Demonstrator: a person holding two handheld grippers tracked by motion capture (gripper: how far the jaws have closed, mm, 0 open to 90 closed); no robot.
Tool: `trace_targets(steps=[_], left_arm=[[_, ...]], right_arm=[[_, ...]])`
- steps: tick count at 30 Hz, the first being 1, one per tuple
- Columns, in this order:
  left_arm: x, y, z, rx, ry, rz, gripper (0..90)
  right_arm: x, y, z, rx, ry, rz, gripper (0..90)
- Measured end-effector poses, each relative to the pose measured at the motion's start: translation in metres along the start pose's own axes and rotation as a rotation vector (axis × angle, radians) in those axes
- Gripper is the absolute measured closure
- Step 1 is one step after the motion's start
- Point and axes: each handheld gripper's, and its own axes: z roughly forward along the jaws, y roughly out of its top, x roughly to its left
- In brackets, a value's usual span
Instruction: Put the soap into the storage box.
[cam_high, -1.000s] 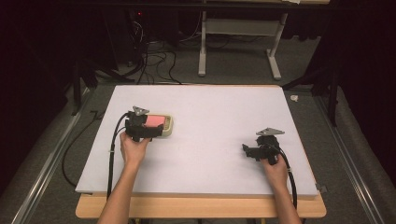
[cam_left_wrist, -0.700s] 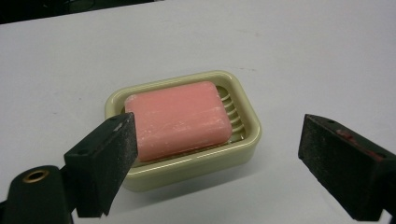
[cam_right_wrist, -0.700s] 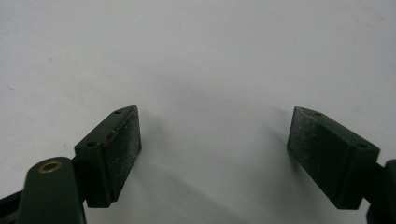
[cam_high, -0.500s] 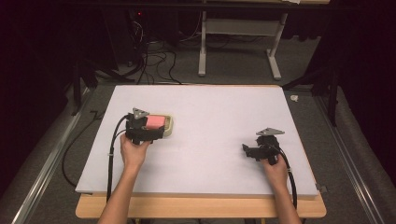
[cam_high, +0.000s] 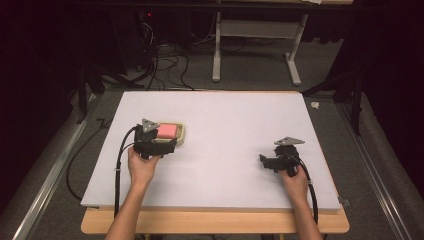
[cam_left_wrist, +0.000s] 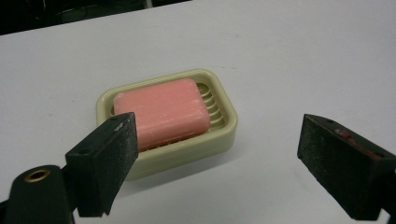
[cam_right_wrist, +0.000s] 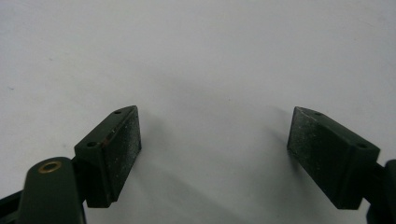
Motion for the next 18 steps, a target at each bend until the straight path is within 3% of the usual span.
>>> trace_targets(steps=[18], left_arm=[[-0.013, -0.008, -0.007, -0.003, -0.062, 0.018, 13.5]], right_arm=[[0.0, 0.0, 0.0, 0.001, 0.0, 0.001, 18.0]])
